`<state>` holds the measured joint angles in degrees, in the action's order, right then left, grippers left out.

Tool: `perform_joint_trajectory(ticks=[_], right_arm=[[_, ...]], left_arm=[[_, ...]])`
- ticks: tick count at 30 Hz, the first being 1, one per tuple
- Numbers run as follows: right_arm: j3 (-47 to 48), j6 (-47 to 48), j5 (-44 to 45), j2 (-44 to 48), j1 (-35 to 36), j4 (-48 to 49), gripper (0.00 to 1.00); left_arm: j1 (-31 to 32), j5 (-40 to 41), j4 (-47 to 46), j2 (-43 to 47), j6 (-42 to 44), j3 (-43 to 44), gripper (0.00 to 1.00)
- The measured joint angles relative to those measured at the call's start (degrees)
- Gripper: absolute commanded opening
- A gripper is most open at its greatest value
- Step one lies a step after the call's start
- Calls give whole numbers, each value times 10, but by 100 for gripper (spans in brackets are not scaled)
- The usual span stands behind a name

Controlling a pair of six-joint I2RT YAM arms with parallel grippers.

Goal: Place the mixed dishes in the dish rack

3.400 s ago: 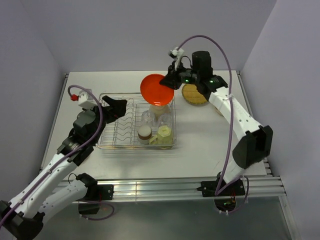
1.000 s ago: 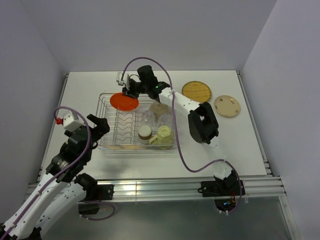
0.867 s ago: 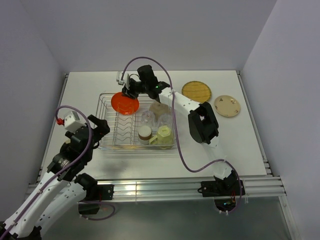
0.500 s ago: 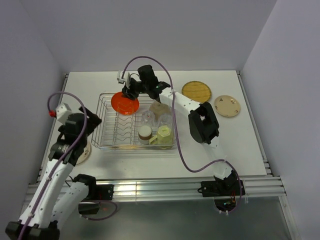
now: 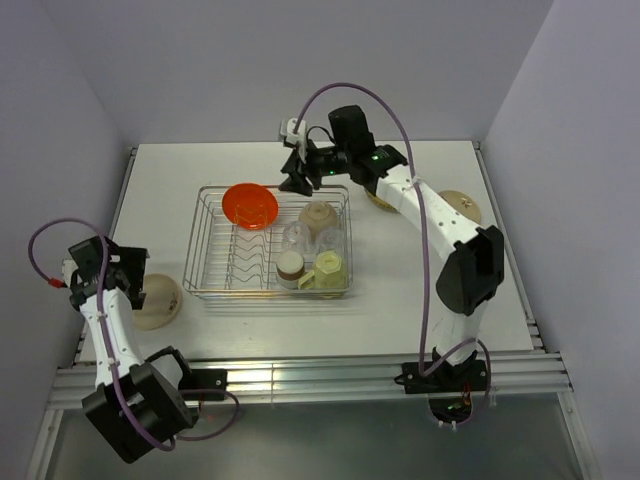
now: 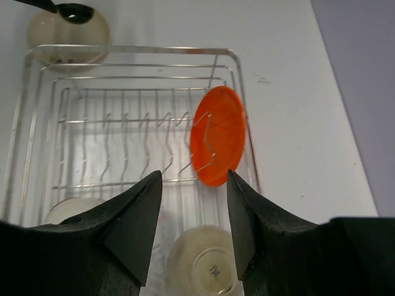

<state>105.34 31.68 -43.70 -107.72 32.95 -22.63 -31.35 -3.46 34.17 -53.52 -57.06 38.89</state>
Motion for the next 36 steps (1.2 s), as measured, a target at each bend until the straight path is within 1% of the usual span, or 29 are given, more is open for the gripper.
perform_joint_trajectory(ticks=[4,9,13,18,24,27,30,31,36], right_arm=[[-64,13,-27,57,-2,-37,54],[-110,25,-35,63,-3,-84,53],[-113,25,-36,64,-9,-107,53],[-113,16,-36,64,-16,-114,53],[-113,-3,-42,64,-28,-115,53],[-113,-12,-45,64,-40,-116,53],[-113,-18,-49,64,-52,-116,53],[-113,-19,-51,64,-56,-116,53],[-113,-21,-57,64,-76,-116,53]], left_arm=[[-4,58,65,8,-60,-6,96],[-5,111,106,42,-99,-52,96],[-5,123,118,10,-110,-76,96],[-5,139,121,-29,-117,-77,96],[-7,141,83,-71,-127,-101,94],[-9,139,66,-87,-126,-97,93],[-12,136,49,-94,-123,-95,91],[-13,133,40,-94,-121,-96,88],[-18,100,-72,-108,-103,-106,82]])
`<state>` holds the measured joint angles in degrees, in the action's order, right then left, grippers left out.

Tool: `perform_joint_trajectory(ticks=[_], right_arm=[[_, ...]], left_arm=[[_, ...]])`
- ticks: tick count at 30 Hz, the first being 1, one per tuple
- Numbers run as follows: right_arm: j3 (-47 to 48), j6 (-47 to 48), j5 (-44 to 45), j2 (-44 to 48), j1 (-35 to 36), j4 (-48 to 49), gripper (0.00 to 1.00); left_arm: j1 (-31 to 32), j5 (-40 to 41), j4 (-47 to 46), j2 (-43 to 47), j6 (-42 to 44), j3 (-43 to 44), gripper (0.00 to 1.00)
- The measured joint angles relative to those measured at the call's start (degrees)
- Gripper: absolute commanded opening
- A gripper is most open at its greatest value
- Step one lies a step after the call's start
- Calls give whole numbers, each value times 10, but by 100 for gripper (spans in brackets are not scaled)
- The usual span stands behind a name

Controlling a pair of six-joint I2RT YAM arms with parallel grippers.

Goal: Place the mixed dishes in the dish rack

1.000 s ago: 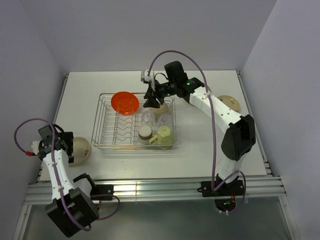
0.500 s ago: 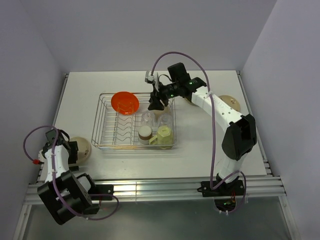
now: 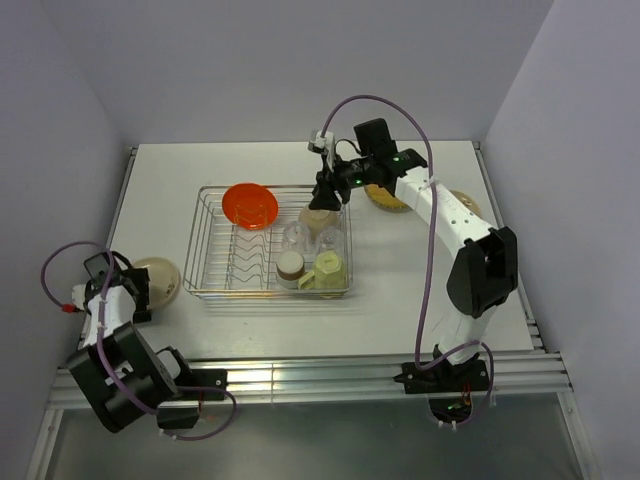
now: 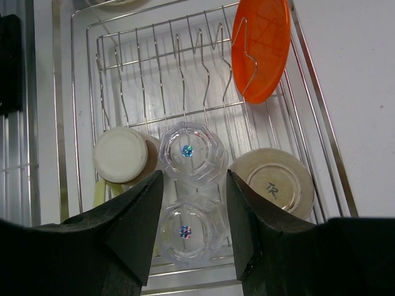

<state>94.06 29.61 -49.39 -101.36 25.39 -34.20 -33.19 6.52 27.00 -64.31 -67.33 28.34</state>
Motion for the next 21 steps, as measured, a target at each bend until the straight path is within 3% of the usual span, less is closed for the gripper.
perform_joint_trajectory(ticks=[9,19,21], right_arm=[[-22,-6,-18,1,-28,7,52],[-32,-17,-57,8,-61,17,52],[-43,-16,-64,17,-65,17,52]], left_arm=[[-4,-85,-162,-110,30,32,76],[-20,-217,-307,-196,59,40,77],[-27,-240,-331,-205,62,35,70]])
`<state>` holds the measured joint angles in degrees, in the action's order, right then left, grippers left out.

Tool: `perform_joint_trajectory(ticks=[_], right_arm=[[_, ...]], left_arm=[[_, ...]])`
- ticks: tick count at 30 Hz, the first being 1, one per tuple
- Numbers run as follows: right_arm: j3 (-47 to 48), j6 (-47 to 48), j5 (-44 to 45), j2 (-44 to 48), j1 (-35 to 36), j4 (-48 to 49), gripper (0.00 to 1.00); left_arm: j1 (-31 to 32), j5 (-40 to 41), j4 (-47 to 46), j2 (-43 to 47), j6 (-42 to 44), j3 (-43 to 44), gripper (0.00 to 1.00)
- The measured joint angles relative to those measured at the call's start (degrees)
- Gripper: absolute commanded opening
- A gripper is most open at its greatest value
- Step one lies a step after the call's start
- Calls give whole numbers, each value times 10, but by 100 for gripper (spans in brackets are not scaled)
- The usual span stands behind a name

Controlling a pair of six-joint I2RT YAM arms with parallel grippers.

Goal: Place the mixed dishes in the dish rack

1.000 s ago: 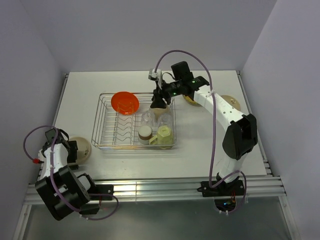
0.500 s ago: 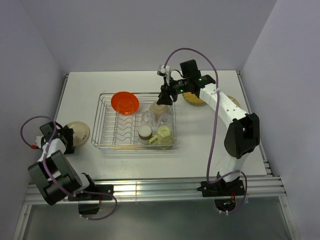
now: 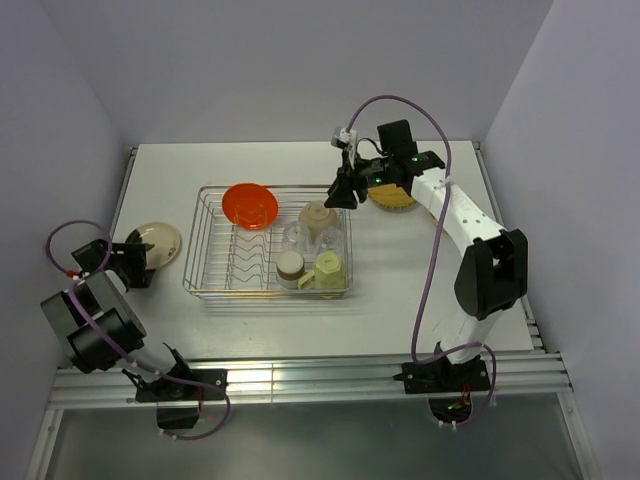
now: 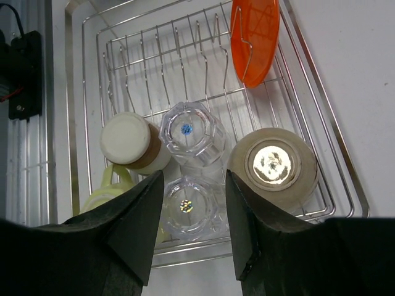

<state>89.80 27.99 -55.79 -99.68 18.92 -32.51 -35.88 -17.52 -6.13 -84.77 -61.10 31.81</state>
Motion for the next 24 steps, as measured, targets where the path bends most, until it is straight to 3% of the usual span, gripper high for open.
perform_joint_trajectory(ticks=[8,10,11,15,18,24], right_arm=[[-18,27,-38,33,-2,-19,52],[-18,33,-44,38,-2,-23,52],[-18,34,-47,40,-2,-24,52],[-18,37,-58,41,-2,-28,52],[-18,38,-65,41,-2,-31,52],[-18,50,-69,41,-2,-43,52]], left_arm=[[-16,-67,-63,-47,4,-6,52],[-16,-72,-62,-54,5,-4,39],[-16,-72,-58,-58,6,-3,28],[-17,-79,-48,-70,9,-3,6],[-20,-89,-48,-70,14,-4,0],[-26,-86,-11,-24,35,-14,0]])
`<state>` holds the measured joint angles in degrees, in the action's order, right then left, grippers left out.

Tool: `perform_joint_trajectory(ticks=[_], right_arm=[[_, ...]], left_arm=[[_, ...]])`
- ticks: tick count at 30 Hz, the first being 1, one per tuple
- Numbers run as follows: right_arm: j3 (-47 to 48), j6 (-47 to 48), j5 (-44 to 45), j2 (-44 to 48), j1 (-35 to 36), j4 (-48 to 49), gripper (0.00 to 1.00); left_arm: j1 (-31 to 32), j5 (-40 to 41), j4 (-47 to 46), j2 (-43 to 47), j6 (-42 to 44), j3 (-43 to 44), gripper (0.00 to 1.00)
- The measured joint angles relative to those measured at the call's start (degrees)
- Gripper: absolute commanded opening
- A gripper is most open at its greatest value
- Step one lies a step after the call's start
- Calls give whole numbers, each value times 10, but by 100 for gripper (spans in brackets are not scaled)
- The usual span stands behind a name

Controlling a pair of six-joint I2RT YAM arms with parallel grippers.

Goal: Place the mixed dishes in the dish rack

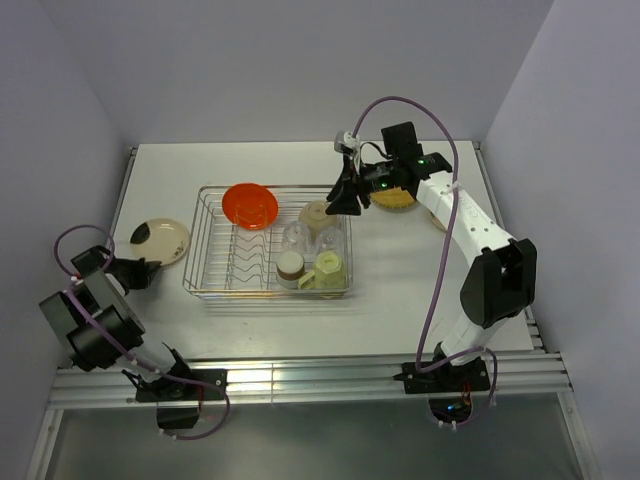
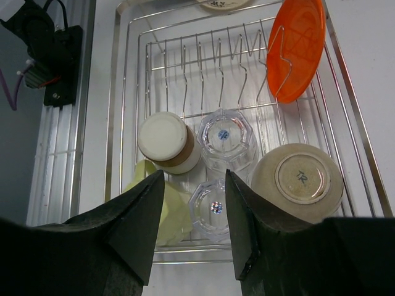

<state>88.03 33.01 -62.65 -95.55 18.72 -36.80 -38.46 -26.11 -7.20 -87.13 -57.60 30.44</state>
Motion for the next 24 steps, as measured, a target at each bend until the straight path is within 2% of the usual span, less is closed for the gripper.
perform_joint_trajectory(ticks=[8,12,15,20,24], right_arm=[[0,28,2,0,15,-26,51],[8,48,14,0,43,-61,49],[15,35,25,0,69,-61,49],[24,-103,35,-4,94,8,49],[45,-303,51,-19,95,123,51]], left_arm=[[-1,40,74,155,35,30,0],[-2,36,67,215,46,66,0],[-2,-3,34,236,43,77,0],[28,-81,-1,244,24,78,0],[119,-118,-23,246,-6,78,0]])
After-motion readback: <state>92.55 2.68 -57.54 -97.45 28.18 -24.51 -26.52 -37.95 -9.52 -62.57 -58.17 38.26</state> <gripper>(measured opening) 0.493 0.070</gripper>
